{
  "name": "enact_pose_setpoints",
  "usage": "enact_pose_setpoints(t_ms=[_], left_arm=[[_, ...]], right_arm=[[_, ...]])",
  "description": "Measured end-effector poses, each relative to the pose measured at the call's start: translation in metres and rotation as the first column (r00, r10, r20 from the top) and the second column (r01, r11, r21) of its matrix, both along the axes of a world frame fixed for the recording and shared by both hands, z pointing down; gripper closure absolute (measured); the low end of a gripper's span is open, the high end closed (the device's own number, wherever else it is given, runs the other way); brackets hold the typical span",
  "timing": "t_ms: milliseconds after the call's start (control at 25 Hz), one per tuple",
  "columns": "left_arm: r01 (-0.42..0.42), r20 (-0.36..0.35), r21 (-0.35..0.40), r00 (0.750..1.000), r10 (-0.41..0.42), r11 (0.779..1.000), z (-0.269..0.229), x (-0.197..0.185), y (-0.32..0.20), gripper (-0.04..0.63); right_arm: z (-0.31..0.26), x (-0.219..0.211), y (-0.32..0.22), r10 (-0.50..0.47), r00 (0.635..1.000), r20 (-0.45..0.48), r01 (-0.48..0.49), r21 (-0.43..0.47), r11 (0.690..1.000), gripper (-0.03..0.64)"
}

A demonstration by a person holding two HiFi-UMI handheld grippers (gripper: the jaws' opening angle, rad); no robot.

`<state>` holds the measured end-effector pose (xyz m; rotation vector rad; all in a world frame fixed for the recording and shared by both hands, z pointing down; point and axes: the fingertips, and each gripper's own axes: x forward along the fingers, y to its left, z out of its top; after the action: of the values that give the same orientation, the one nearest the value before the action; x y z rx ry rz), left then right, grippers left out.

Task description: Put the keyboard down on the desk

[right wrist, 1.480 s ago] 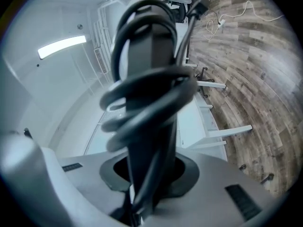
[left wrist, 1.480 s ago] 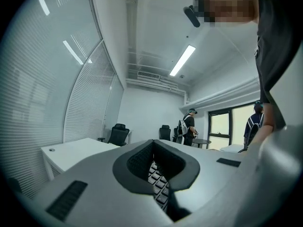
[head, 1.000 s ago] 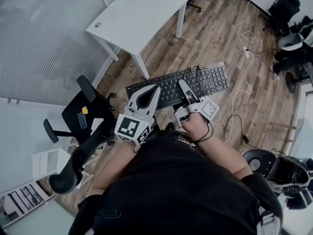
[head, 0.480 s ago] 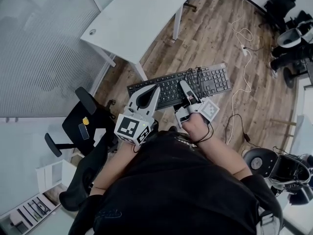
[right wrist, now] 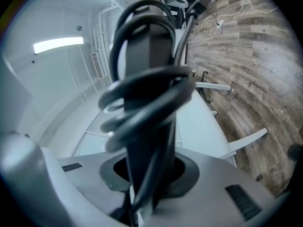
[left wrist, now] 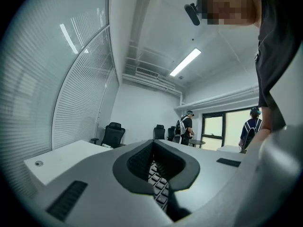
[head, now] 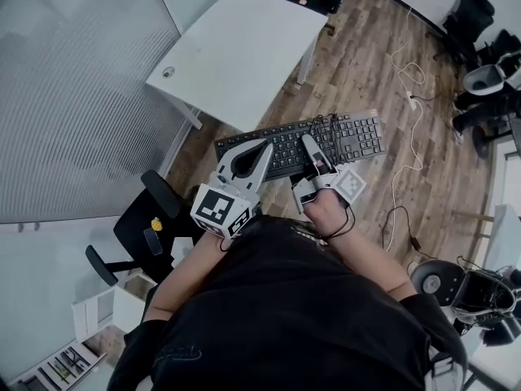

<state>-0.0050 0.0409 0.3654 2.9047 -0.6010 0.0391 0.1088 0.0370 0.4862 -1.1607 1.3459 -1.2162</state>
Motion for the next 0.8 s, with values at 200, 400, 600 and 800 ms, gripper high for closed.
enact_pose_setpoints(t_ms=[200, 400, 600, 800], left_arm=[[-0.009, -0.014, -0.004, 1.0, 0.009, 1.0, -0.001, -0.027, -0.038, 0.58], [0.009, -0.011, -0.013, 1.0, -0.009, 1.0, -0.003, -0.04, -0.042, 0.58], [0.053, -0.007, -0.034, 0.999, -0.053, 0.998, 0.003, -0.052, -0.057, 0.58], [0.102, 0.002, -0.042, 0.995, -0.102, 0.994, 0.005, -0.05, -0.067, 0.58]], right_arm=[[-0.002, -0.026, -0.039, -0.001, 1.0, -0.009, 0.001, 0.002, 1.0, 0.522], [-0.001, -0.044, -0.045, -0.036, 0.999, -0.002, 0.036, -0.022, 0.999, 0.522], [0.004, -0.05, -0.059, -0.056, 0.998, -0.002, 0.056, -0.027, 0.998, 0.522], [0.014, -0.05, -0.068, -0.091, 0.996, 0.019, 0.092, -0.063, 0.994, 0.522]])
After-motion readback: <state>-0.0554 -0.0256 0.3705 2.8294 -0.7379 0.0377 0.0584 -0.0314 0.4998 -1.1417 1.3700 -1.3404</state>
